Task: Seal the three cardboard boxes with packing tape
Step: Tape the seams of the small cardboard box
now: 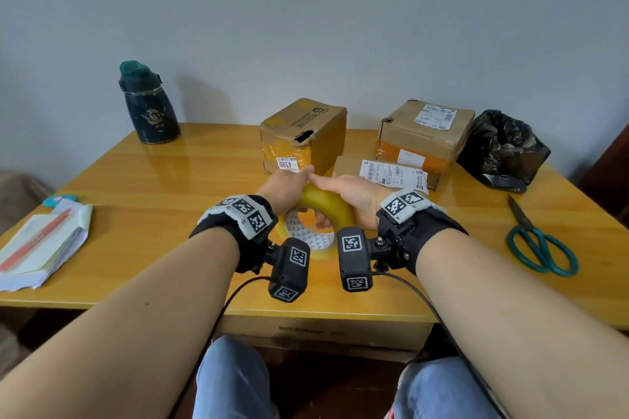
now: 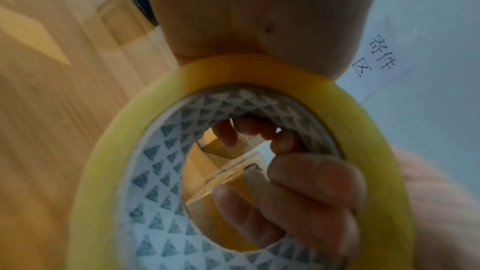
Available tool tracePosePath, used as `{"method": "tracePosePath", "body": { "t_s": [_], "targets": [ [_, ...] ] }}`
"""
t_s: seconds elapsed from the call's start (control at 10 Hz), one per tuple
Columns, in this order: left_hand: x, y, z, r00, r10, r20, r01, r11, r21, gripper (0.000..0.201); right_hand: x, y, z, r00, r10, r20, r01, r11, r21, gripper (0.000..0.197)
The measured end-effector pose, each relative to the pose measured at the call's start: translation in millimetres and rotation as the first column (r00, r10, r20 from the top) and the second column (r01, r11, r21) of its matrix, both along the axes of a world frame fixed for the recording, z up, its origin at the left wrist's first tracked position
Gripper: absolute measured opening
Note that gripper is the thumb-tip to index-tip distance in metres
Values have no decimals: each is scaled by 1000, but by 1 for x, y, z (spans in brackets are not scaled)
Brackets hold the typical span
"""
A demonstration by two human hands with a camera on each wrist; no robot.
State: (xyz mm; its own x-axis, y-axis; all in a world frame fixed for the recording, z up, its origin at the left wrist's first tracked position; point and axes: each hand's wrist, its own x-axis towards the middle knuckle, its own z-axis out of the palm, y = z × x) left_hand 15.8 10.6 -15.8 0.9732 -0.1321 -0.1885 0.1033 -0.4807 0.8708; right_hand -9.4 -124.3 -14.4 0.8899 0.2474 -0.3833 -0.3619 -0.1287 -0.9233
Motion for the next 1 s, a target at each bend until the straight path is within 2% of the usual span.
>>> {"method": "tracePosePath", "body": {
  "t_s": [0.1,0.2,0.3,0.4,0.5,0.6,0.7,0.8,0.9,1.0],
  "targets": [
    [2,-1,-3,999,8,-33,-14,982,-191,39,2,-4,-1,1000,-11,-1,11,998,64,37],
    [2,3,-1,988,104,-116,-134,946,-295,29,3,-14,0,999,-24,-32,28,992,126,43],
    [4,11,-3,958,179,-223,-259,873,-414,27,2,-23,2,999,-3,-45,9,990,139,25],
    [4,16,-6,947,183,-264,-290,838,-461,25,2,-28,5,999,22,-42,-16,990,139,17],
    [1,13,-3,959,182,-218,-257,882,-394,31,2,-25,5,1000,-2,-28,6,993,120,24],
    [-6,5,5,989,80,-125,-102,977,-186,43,4,-18,1,999,-47,-3,47,996,80,35],
    [-10,-4,12,996,35,-87,-44,994,-105,41,6,-13,-3,997,-77,30,76,996,43,26],
    [-11,-7,9,997,57,-45,-55,998,43,41,7,-14,-4,996,-81,41,81,997,0,27],
    [-1,-8,-2,987,86,-134,-108,981,-164,44,5,-15,-3,999,-52,5,52,999,14,30],
    [2,-4,-8,986,85,-146,-115,970,-214,45,2,-18,-1,998,-46,-43,48,997,64,35]
  ]
}}
